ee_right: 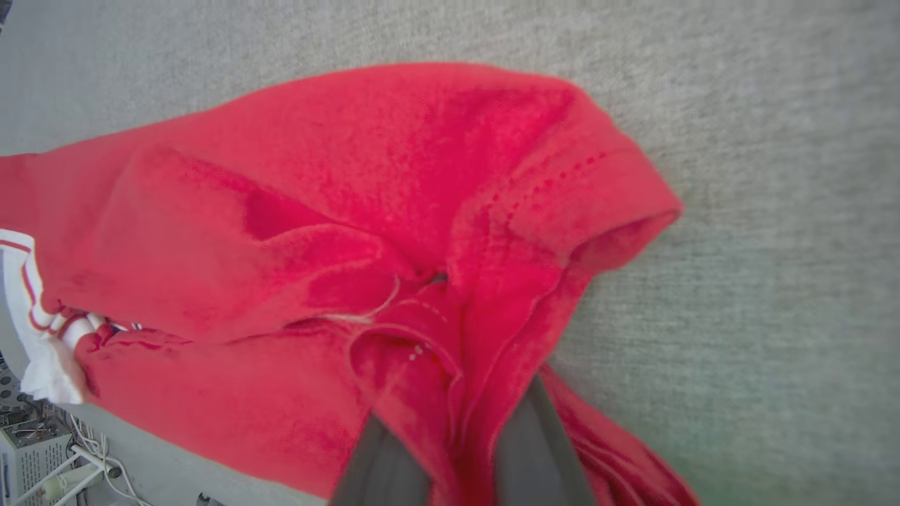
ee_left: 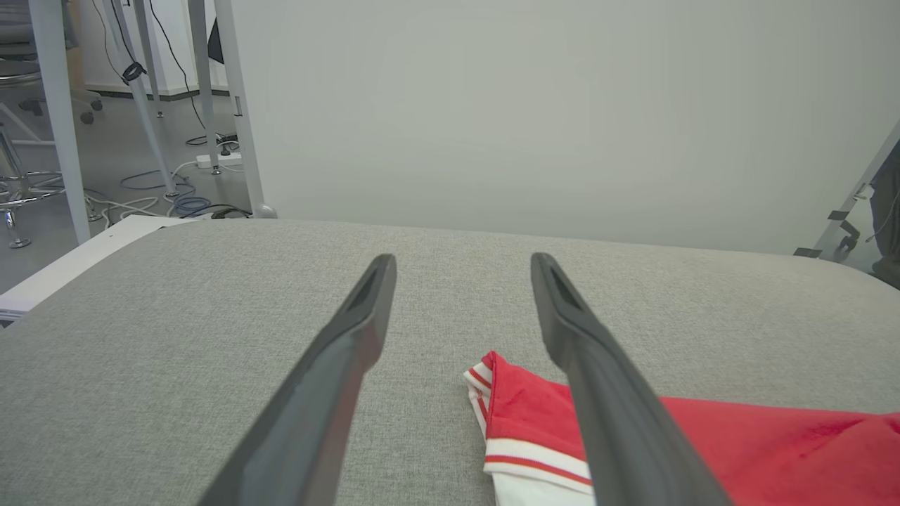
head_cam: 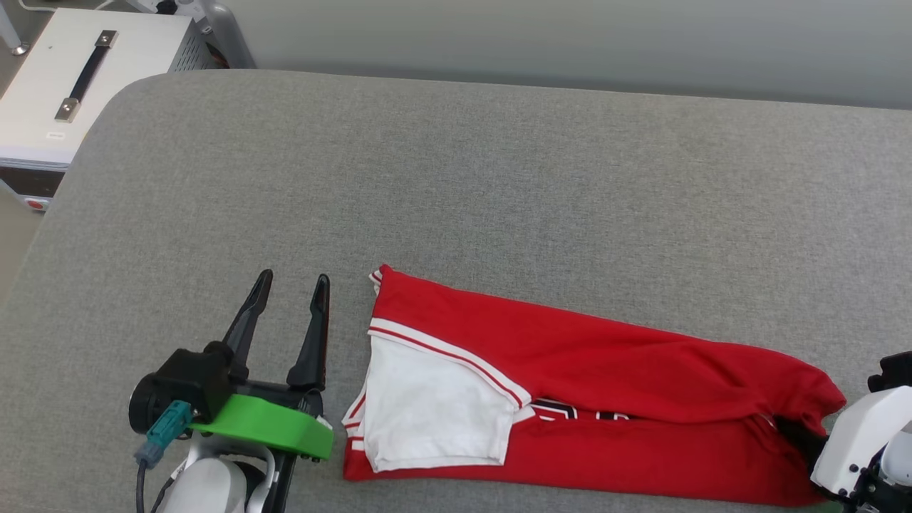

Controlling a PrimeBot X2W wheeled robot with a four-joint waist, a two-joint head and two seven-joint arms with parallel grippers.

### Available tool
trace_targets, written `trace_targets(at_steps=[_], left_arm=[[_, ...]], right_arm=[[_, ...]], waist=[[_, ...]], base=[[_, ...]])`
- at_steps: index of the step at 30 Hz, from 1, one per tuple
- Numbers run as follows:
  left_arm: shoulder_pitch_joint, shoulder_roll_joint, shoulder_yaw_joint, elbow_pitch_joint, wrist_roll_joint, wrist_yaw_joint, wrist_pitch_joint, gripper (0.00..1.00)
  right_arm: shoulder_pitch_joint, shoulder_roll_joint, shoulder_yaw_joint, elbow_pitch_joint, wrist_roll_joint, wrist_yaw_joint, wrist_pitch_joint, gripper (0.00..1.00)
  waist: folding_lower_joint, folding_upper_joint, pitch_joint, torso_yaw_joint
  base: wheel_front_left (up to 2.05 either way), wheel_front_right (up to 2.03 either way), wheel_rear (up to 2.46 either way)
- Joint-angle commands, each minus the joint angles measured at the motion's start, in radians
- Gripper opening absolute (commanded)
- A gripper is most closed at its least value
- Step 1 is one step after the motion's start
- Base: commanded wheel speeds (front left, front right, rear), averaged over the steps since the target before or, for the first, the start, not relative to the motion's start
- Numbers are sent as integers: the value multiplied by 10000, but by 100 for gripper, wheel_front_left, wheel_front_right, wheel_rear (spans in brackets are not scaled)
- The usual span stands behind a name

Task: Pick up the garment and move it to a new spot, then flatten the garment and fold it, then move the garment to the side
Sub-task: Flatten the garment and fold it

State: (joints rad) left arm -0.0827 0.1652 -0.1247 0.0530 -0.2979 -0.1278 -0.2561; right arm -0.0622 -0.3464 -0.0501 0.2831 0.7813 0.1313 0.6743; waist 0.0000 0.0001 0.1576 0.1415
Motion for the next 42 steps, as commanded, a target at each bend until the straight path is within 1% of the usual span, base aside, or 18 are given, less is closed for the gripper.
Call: trace_targets(at_steps=[1,6,10,16,21,25,29,37,42], left_arm=[[20,95,-8,17,-66,-28,-57,100],[44,112,-9,43,-100,-28,-57,100],[44,94,-15,46,-116,-28,-57,100],[21,60,-4,33,-130,-28,-57,100],[38,8,10,40,-154,-28,-57,100],[69,-87,35,72,-172,-28,-57,100],[162,-156,-19,144,-184,-28,-57,100],[391,-269,52,192,-273,-29,-57,100],[512,-324,110,181,-305,-29,-57,100]], right_arm=[[141,154,254,244,87,-6,-98,0],[142,-320,255,433,137,-6,-751,0],[113,-761,48,618,99,-6,-1169,0],[3,-1424,-583,1058,-196,-6,-1659,0],[-64,-1879,-1037,1388,-729,-6,-1924,0],[3,-1759,-1067,1156,-666,-6,-1872,0],[208,-1513,-1062,628,-616,-6,-1759,0],[1021,-971,-711,-1175,-449,-6,-1080,0],[1384,-391,-650,-2217,-523,-6,-656,0]], waist=[[0,-1,-43,-26],[0,-1,-152,-102],[0,-1,-208,-154],[0,-1,-230,-205],[0,-1,-323,-207],[0,-1,-445,-215],[0,-1,-651,-226],[0,-1,-1141,-192],[0,-1,-1288,-123]], base=[[0,0,0],[0,0,0],[0,0,0],[0,0,0],[0,0,0],[0,0,0],[0,0,0],[0,0,0],[0,0,0]])
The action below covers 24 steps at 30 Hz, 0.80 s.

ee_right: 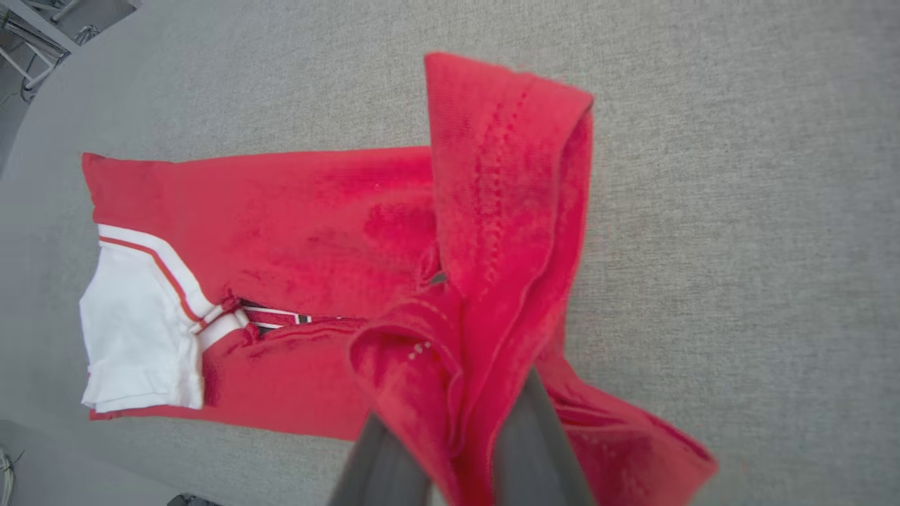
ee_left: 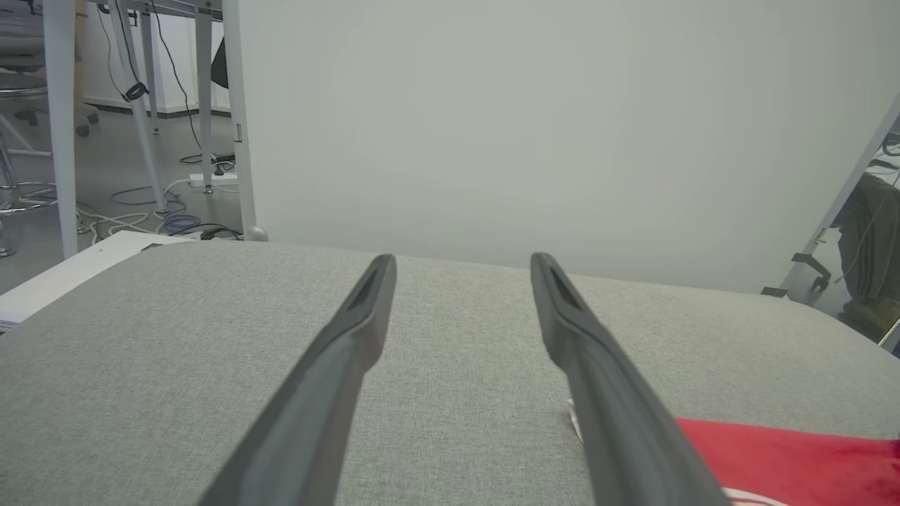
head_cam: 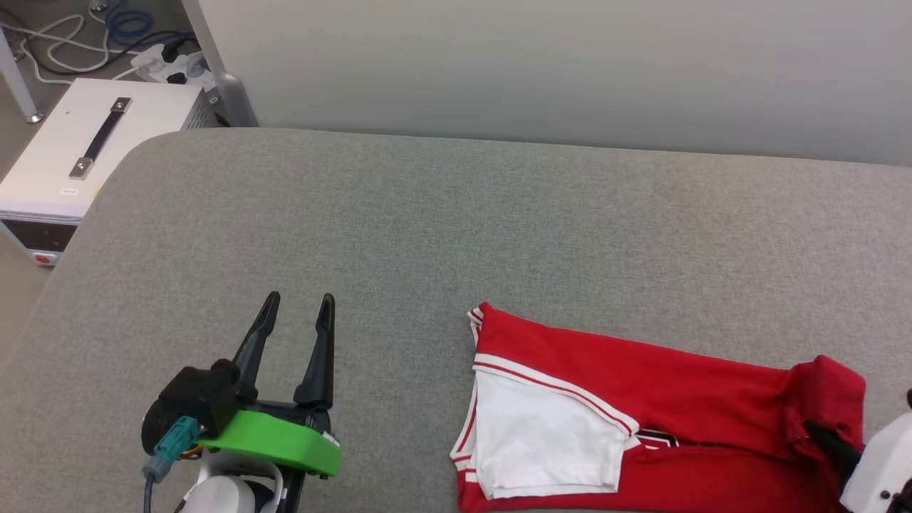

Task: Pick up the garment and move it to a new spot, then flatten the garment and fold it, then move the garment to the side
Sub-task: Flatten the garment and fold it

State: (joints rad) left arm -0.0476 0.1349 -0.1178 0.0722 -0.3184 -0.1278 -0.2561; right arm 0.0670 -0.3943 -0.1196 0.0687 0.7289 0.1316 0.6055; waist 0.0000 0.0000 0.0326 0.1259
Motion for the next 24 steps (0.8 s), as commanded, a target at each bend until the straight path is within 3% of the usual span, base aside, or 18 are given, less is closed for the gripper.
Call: trace_targets(at_steps=[1,15,19,24], left_arm=[[183,-23,50,-7,-106,-29,-57,100],[252,-58,257,-18,-158,-29,-57,100],[214,-47,227,6,-184,-29,-57,100],[169,-3,210,17,-197,-29,-57,100]], right_arm=[[129,225,68,-237,-33,-9,120,0],[-159,3201,785,-1707,124,-9,1148,0],[-439,3423,1221,-1385,503,-9,833,0],[-857,3437,1917,-246,1825,-9,-630,0]], waist=[[0,0,-58,51],[0,0,-160,368],[0,0,-157,465],[0,0,-149,594]], base=[[0,0,0],[0,0,0],[0,0,0],[0,0,0]])
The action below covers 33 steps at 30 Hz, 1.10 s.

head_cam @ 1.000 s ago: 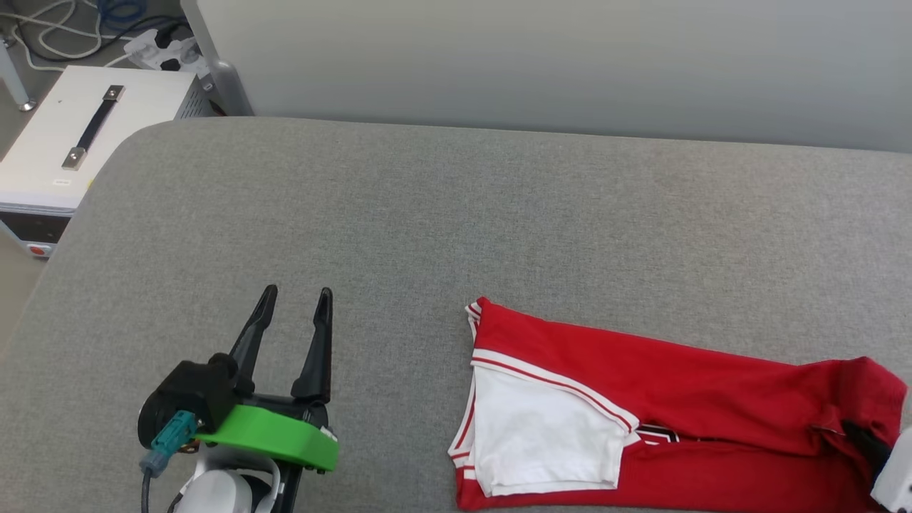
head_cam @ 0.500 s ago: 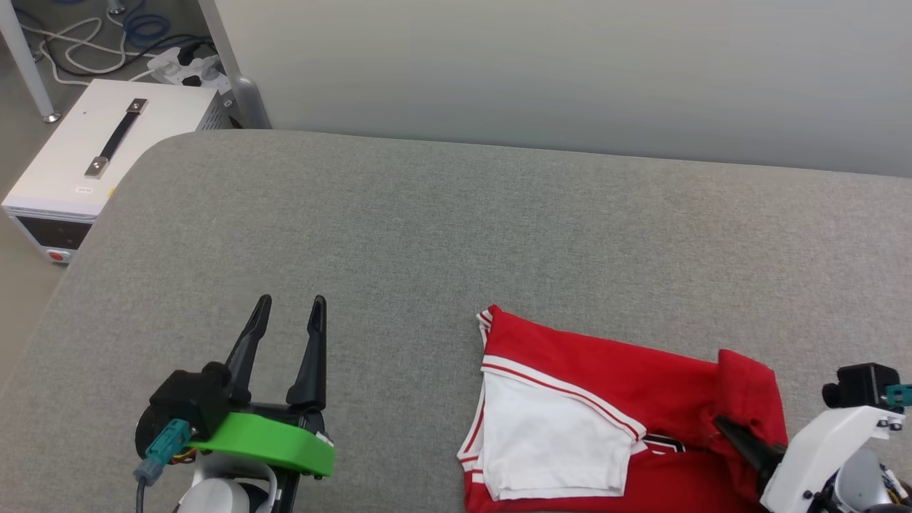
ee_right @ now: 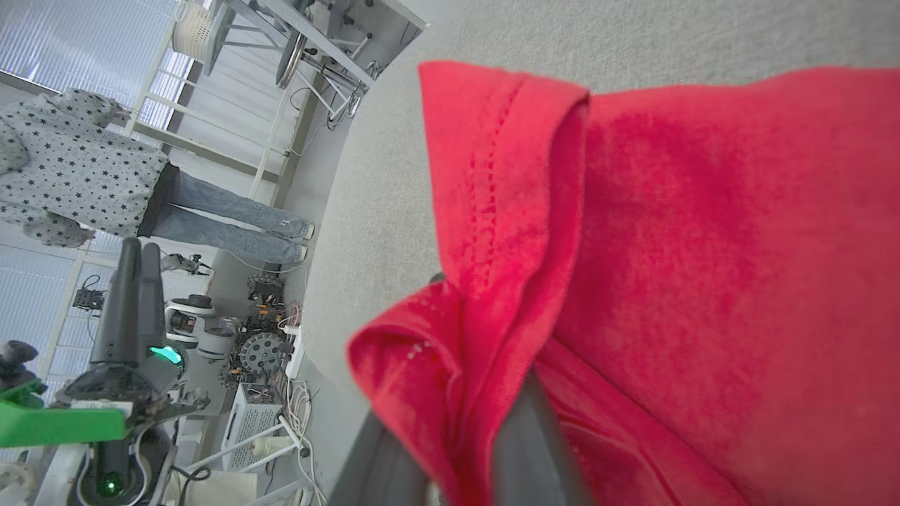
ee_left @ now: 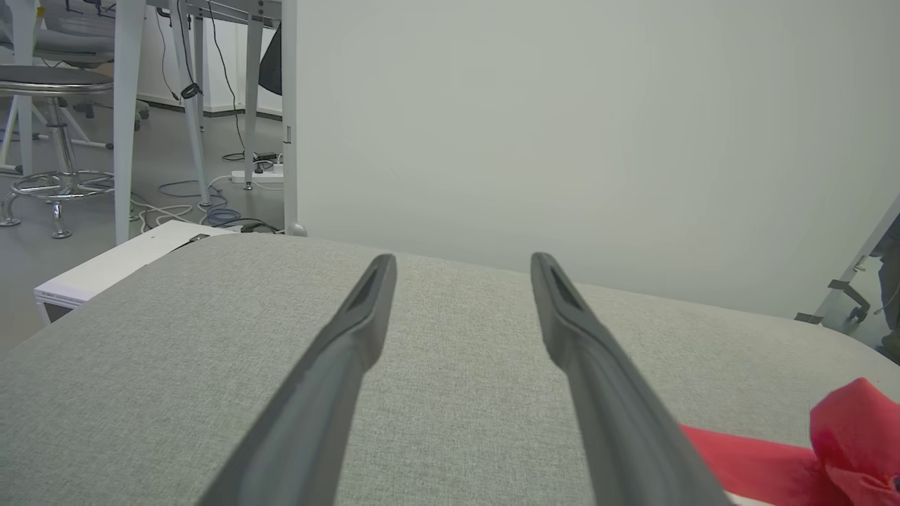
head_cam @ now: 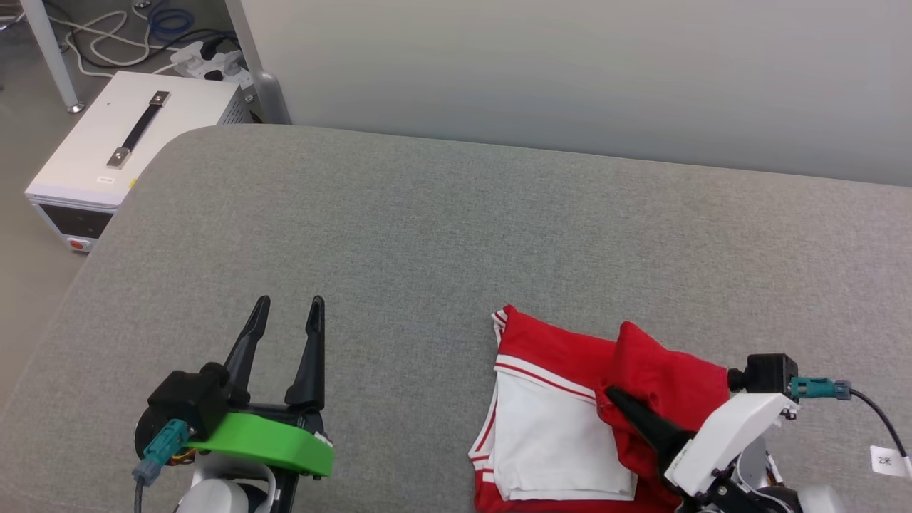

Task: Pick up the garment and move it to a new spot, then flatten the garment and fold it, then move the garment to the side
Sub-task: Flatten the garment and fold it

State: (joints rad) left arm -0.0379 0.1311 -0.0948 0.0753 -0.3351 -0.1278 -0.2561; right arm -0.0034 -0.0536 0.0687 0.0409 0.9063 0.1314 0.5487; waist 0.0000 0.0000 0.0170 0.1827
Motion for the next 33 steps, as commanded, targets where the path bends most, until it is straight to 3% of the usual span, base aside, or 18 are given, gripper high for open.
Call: trace_targets(at_steps=[1,13,14,15,16,27,33], left_arm=[[64,48,-21,-14,-36,-29,-57,100],[-3,63,-57,49,-40,-29,-57,100],[-5,60,-57,60,-42,-29,-57,100],[-3,60,-59,73,-45,-29,-57,100],[0,62,-63,87,-47,-29,-57,100],[129,181,-66,203,-80,-29,-57,100],[209,218,-98,172,-78,-29,-57,100]], right_arm=[[-301,30,241,325,189,-7,-357,0],[-1788,32,1741,3017,440,-7,-2027,0],[-1867,32,1784,3168,388,-7,-2104,20],[-1957,32,1855,3323,343,-7,-2190,83],[-2014,33,1942,3427,363,-7,-2220,100],[-2216,33,3733,2852,1942,-7,-2391,100],[-2490,33,3433,2444,1564,-7,-2547,100]], waist=[[0,0,18,59],[0,0,137,332],[0,0,137,344],[0,0,131,357],[0,0,120,366],[0,0,-179,288],[0,0,-300,119]], base=[[0,0,0],[0,0,0],[0,0,0],[0,0,0],[0,0,0],[0,0,0],[0,0,0]])
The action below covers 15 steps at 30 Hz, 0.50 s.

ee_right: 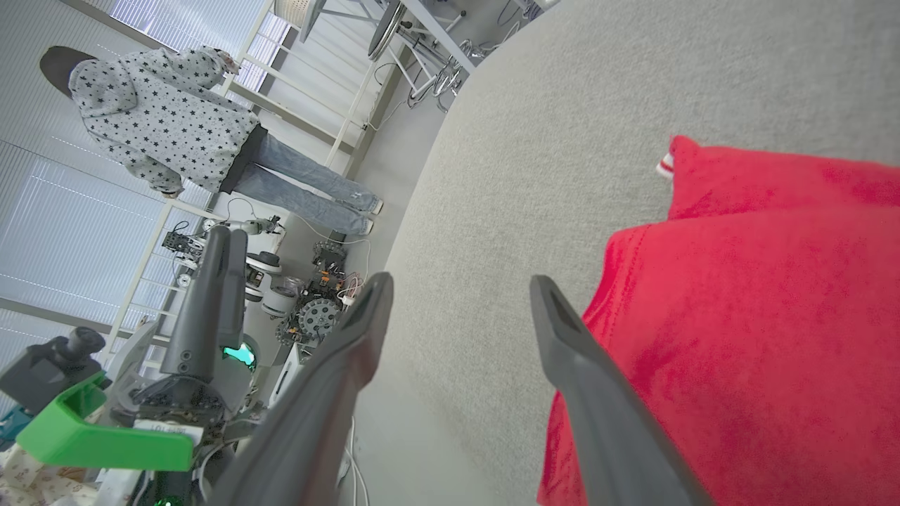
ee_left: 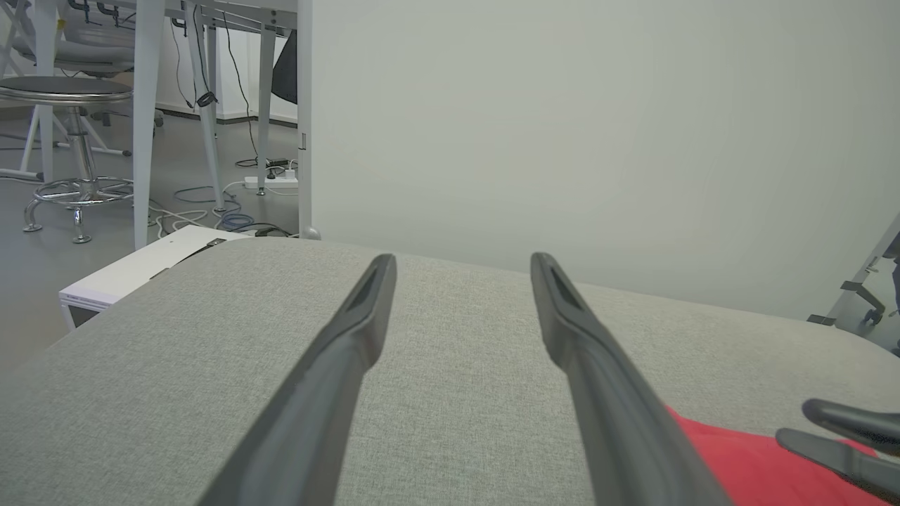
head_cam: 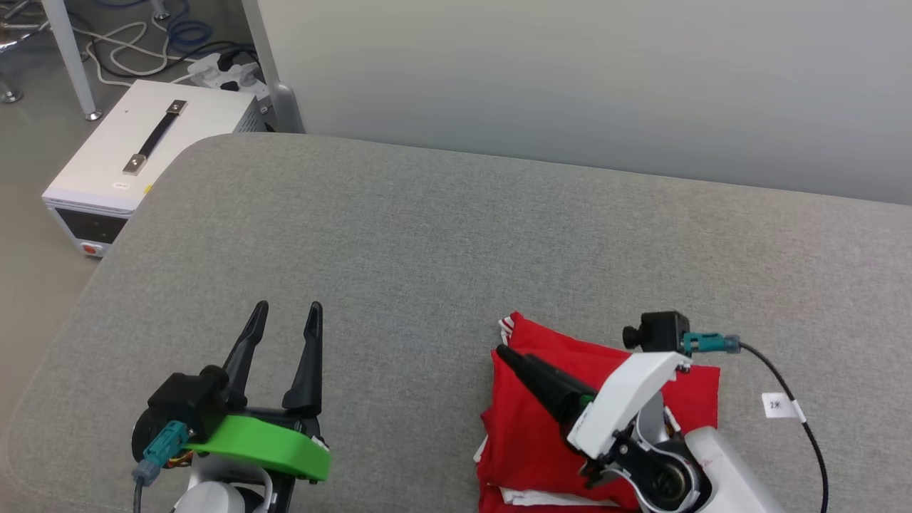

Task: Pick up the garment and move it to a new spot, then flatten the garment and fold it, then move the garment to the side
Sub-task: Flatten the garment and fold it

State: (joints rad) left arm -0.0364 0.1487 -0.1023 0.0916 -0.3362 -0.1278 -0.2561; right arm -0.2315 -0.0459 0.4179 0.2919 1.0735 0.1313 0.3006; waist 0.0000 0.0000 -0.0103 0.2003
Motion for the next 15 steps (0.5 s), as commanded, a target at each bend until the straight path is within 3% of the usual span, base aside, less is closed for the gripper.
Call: trace_targets(at_steps=[1,4,11,15], left_arm=[[203,44,-38,-8,-67,-29,-57,100],[223,38,-55,-67,-60,-29,-57,100],[152,-28,-201,-256,-95,-29,-57,100],[79,-87,-311,-388,-73,-29,-57,100]], right_arm=[[-297,-44,-234,-127,-465,-6,-49,100],[-528,-314,-659,-463,-1747,-6,-30,100],[-879,-2167,-1107,-1741,-5209,-6,-903,100],[-695,-2891,-1638,-2218,-6163,-6,-1625,100]], waist=[[0,0,-38,-108],[0,0,-61,-246],[0,0,3,-597],[0,0,104,-779]], base=[[0,0,0],[0,0,0],[0,0,0],[0,0,0]])
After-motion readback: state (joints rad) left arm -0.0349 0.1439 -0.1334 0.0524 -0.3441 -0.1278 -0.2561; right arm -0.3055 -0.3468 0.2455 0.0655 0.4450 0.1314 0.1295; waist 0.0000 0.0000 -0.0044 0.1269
